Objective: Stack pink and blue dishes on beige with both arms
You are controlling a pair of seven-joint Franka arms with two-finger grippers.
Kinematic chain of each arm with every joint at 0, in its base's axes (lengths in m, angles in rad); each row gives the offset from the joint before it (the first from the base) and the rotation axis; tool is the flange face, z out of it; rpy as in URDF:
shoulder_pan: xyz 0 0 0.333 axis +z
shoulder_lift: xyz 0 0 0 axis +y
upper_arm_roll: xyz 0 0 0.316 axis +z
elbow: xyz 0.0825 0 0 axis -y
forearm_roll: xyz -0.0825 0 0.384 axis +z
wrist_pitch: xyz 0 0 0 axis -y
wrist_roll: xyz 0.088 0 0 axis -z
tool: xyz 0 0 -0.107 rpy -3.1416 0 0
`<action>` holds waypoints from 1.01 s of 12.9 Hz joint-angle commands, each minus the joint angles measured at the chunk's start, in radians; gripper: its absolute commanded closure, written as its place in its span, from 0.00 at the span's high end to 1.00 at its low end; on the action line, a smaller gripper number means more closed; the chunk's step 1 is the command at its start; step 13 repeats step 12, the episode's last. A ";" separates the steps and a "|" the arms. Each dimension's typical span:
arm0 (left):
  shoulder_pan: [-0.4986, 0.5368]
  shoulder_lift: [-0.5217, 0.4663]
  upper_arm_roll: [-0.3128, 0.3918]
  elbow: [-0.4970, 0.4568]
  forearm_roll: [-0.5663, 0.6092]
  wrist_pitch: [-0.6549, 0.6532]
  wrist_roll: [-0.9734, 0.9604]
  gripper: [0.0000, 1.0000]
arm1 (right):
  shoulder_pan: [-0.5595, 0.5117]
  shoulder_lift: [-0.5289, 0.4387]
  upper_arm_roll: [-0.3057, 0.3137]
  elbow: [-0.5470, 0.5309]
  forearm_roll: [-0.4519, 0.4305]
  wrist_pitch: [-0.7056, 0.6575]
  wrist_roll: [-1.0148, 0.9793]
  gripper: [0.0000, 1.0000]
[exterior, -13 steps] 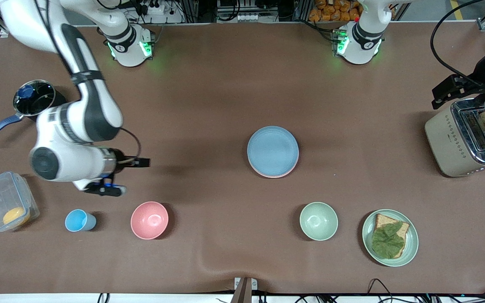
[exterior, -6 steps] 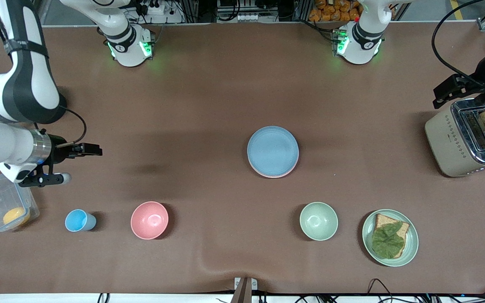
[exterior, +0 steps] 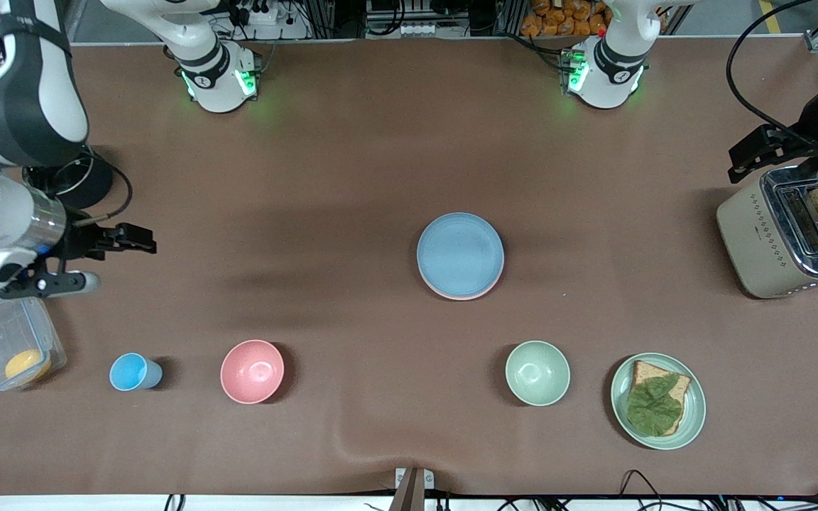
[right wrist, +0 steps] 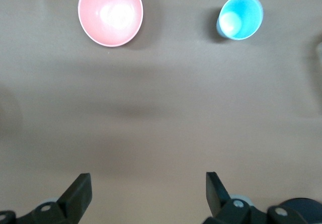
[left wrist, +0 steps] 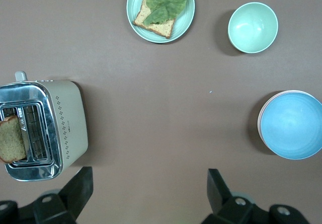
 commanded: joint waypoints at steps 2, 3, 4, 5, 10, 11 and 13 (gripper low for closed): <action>0.006 -0.004 -0.004 0.013 -0.022 -0.017 0.002 1.00 | -0.002 -0.149 0.002 -0.035 -0.034 -0.074 -0.029 1.00; 0.006 -0.004 -0.004 0.013 -0.022 -0.017 0.002 1.00 | -0.002 -0.179 0.002 -0.033 -0.038 -0.119 -0.029 1.00; 0.006 -0.004 -0.004 0.013 -0.022 -0.017 0.002 1.00 | -0.002 -0.209 0.000 -0.030 -0.038 -0.156 -0.031 1.00; 0.006 -0.004 -0.004 0.013 -0.022 -0.017 0.003 1.00 | 0.000 -0.223 0.002 -0.027 -0.038 -0.176 -0.031 1.00; 0.006 -0.004 -0.002 0.013 -0.046 -0.017 -0.001 1.00 | -0.003 -0.223 0.002 -0.009 -0.086 -0.191 -0.069 1.00; 0.006 -0.004 0.000 0.013 -0.057 -0.017 -0.001 1.00 | -0.007 -0.223 0.000 -0.010 -0.084 -0.197 -0.067 1.00; 0.006 -0.004 0.000 0.013 -0.057 -0.017 -0.001 1.00 | -0.008 -0.223 0.000 -0.009 -0.084 -0.206 -0.066 1.00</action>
